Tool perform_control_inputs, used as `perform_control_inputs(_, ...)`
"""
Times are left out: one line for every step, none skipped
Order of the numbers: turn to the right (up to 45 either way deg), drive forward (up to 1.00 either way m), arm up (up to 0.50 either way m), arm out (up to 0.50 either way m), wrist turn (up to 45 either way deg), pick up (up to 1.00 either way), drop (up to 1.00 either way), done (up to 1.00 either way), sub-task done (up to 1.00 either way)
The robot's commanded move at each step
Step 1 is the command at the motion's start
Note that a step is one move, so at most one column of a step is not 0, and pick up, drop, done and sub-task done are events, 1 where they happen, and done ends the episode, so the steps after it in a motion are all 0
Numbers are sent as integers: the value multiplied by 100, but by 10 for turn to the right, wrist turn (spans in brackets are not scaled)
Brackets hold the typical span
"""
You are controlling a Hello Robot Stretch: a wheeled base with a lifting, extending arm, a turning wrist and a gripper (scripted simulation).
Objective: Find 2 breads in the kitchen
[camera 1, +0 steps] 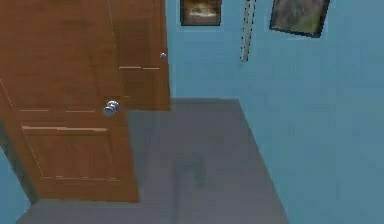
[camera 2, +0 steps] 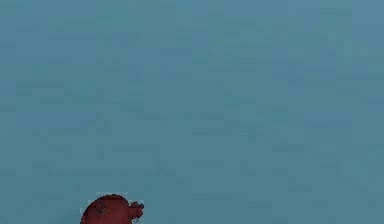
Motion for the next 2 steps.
perform_control_inputs(0,95,0,0,0,0,0,0,0)
perform_control_inputs(0,75,0,0,0,0,0,0,0)
